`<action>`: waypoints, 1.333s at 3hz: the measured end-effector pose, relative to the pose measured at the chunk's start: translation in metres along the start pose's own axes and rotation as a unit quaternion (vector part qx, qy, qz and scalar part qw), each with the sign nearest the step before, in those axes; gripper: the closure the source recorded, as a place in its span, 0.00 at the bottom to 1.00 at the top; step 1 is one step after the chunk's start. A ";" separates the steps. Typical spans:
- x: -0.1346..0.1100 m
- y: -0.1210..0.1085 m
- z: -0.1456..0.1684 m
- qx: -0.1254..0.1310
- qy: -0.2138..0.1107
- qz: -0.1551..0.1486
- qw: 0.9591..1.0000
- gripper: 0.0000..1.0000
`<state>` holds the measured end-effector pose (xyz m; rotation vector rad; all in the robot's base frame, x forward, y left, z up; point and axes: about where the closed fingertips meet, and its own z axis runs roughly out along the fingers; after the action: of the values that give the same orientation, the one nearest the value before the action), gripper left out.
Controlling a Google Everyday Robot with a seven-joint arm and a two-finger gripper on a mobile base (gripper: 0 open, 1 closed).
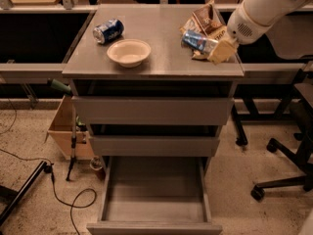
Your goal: Pick redbull can from bottom drawer and place on counter
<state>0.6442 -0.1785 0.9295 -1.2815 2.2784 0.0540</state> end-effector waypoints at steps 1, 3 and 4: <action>-0.045 -0.001 -0.005 -0.037 -0.082 0.027 0.996 1.00; -0.093 0.023 -0.021 -0.061 -0.137 0.049 0.988 1.00; -0.098 0.024 -0.022 -0.044 -0.148 0.061 0.986 1.00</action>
Offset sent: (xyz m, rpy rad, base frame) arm -0.0077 0.1182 0.0845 0.4256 -0.0300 0.0237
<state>0.6563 -0.0939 0.9880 -1.0916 2.1120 0.3685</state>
